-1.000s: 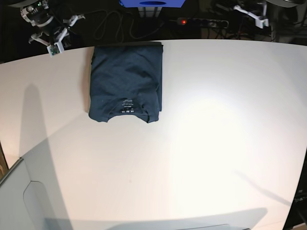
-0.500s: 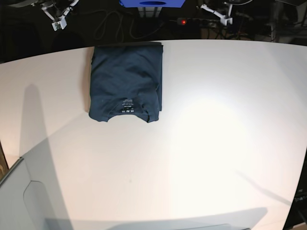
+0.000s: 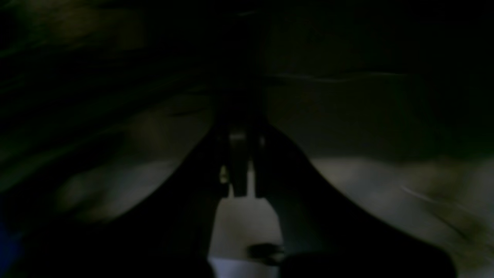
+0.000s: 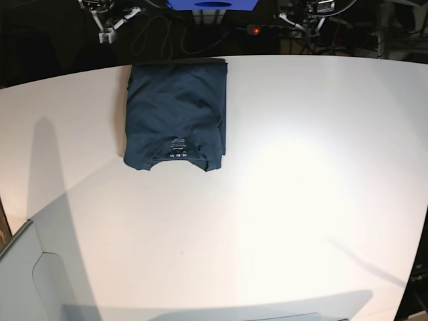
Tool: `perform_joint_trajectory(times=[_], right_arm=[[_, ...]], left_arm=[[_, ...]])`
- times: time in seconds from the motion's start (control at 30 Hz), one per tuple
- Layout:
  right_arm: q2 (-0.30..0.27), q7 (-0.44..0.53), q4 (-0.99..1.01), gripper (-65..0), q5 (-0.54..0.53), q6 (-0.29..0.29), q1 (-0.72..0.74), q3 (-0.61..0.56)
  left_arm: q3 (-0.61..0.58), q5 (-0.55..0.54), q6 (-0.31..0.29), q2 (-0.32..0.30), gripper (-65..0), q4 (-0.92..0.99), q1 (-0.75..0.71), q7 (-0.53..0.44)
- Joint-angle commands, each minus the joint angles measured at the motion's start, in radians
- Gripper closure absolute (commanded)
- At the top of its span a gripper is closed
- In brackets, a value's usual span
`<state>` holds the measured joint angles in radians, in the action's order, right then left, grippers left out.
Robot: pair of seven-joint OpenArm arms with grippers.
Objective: Fold the T-shirt properly
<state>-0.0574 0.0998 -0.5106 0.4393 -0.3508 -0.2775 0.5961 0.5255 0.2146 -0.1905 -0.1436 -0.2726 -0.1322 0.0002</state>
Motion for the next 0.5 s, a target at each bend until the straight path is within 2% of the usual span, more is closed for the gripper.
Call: perform_joint_trajectory(times=[0.0, 0.13, 0.23, 0.33, 0.47], right_arm=[[0.009, 0.018, -0.004, 0.0, 0.013, 0.062, -0.012, 0.003], [0.051, 0.022, -0.003, 0.0, 0.045, 0.373, 0.01, -0.028], [0.055, 0.022, 0.008, 0.0, 0.045, 0.56, 0.017, -0.124], [0.06, 0.028, 0.083, 0.0, 0.045, 0.672, 0.047, -0.206], [0.06, 0.03, 0.211, 0.0, 0.045, 0.694, 0.108, -0.278]], left_arm=[[0.0, 0.004, 0.003, -0.003, 0.0, -0.003, 0.009, -0.007], [-0.002, 0.067, 0.004, 0.003, 0.0, -0.003, 0.024, -0.007], [-0.002, 0.105, 0.004, 0.016, 0.0, -0.003, 0.029, -0.007], [-0.002, 0.107, 0.004, 0.023, 0.0, -0.003, 0.029, -0.007], [0.0, 0.105, 0.004, 0.025, 0.0, -0.003, 0.029, -0.007]])
